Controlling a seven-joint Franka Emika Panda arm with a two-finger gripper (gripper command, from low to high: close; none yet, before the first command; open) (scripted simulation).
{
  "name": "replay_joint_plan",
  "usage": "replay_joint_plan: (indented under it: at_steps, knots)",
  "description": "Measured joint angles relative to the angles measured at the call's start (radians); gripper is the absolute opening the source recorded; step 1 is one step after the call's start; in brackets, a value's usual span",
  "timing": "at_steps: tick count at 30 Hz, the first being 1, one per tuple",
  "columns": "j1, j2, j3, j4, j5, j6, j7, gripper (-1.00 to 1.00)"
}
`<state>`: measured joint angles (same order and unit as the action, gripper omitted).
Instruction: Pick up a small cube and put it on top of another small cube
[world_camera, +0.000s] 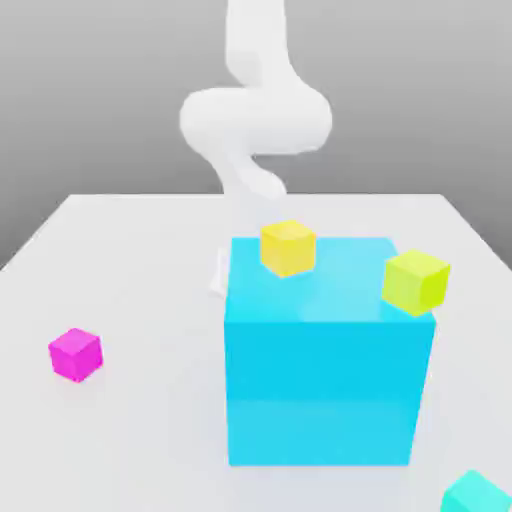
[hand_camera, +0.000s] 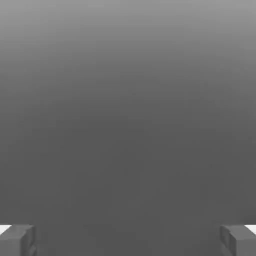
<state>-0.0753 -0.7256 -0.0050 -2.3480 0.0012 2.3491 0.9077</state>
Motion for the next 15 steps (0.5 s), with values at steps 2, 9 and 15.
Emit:
replay_joint_plan:
  at_steps: [2, 9, 15]
  knots:
    - [-0.065, 0.065, -0.004, -0.041, 0.001, 0.042, 0.093, 0.00]
    - [-0.268, 0.275, -0.026, -0.176, -0.002, 0.181, 0.403, 0.00]
    - [-0.429, 0.455, -0.059, -0.291, -0.011, 0.299, 0.670, 0.00]
